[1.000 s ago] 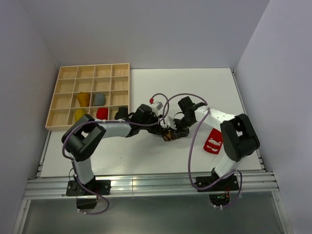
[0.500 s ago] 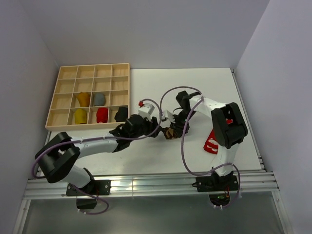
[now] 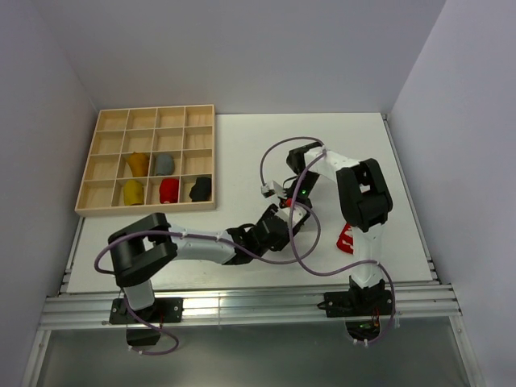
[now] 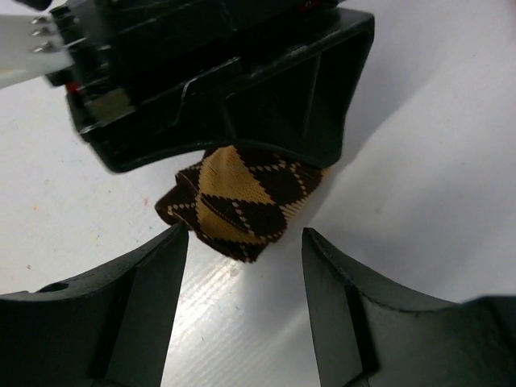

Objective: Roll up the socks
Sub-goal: Roll the sock at the center of the board.

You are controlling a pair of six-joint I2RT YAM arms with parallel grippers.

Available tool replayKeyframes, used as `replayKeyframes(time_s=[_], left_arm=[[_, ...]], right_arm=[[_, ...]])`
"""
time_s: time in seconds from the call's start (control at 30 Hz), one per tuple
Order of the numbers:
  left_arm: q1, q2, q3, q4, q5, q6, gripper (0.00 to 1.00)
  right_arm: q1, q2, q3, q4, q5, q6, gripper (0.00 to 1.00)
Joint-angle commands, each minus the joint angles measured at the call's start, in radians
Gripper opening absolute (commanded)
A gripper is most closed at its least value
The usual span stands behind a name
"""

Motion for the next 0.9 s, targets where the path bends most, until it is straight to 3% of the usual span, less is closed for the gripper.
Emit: replayKeyframes(time_s=[0.0, 0.13, 0.33, 0.63, 0.87], left_arm=[[-0.012, 0.049, 0.067, 0.009, -0.097, 0.112, 0.64], [-0.016, 0.087, 0.097, 0.018, -0.089, 0.238, 0.65], [-0.030, 0.135, 0.155, -0.036, 0.006, 0.296, 0.66], [-0.024, 0.221, 0.238, -0.116, 0.104, 0.292, 0.67], [0.044, 0.268, 0.262, -0.142, 0.177, 0.266, 0.65]], right_arm=[[-0.006, 0.046, 0.002, -0.067, 0.075, 0.003, 0.29], [-0.004, 0.061, 0.016, -0.082, 0.079, 0.006, 0.29], [-0.006, 0.072, 0.029, -0.094, 0.084, 0.009, 0.29], [-0.006, 0.086, 0.048, -0.110, 0.087, 0.009, 0.29], [-0.006, 0.093, 0.051, -0.124, 0.090, 0.004, 0.29]])
